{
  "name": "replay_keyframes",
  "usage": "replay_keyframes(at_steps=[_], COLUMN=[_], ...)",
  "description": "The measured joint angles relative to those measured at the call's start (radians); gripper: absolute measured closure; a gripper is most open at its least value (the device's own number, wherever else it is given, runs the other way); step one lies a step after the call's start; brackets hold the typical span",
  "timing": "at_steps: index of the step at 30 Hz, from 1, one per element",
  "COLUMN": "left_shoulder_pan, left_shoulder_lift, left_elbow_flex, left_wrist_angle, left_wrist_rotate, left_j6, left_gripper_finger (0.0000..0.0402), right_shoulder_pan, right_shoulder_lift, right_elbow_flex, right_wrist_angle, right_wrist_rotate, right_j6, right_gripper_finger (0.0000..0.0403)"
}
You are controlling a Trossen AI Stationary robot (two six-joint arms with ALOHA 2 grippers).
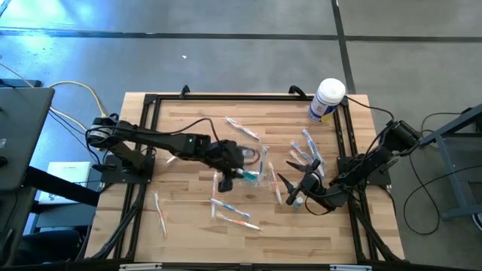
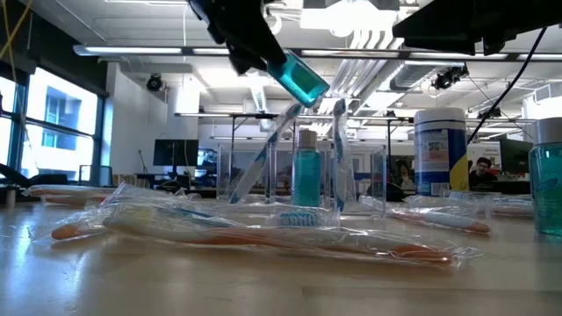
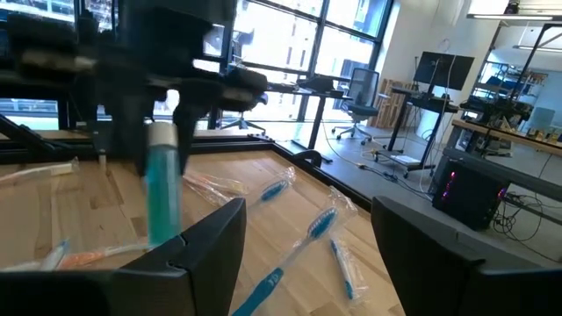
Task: Pick & Place toothbrushing station
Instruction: Put the blue mouthwash bottle into the transparent organizer
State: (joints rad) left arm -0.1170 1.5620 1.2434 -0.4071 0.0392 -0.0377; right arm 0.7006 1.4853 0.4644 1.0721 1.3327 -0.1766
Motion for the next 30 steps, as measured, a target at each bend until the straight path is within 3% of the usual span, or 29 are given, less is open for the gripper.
replay_keyframes(at_steps=[4,11,30], left_shoulder_pan=[-0.047,-0.079,-0.077], left_shoulder_lift=[0.000,0.000,0.040], left_elbow_flex=[0.000,0.000,-0.003], left_wrist_angle=[0.000,-0.004,-0.043], left_wrist_rotate=[-0.109,-0.234,-0.227], left_j6=[0.235,0.410,0.336], left_gripper_finger=[0.0311,0.0311,0.0311], right_shoulder_pan=[0.000,0.000,0.000], right_shoulder_lift=[0.000,0.000,0.000], right_elbow_flex=[0.000,0.000,0.000], right_wrist_angle=[0.000,-0.009,-0.028], right_wrist_rotate=[0.000,0.000,0.001], right_j6=[0.000,0.000,0.025], right_gripper_finger=[0.0164,0.0164,0.0164])
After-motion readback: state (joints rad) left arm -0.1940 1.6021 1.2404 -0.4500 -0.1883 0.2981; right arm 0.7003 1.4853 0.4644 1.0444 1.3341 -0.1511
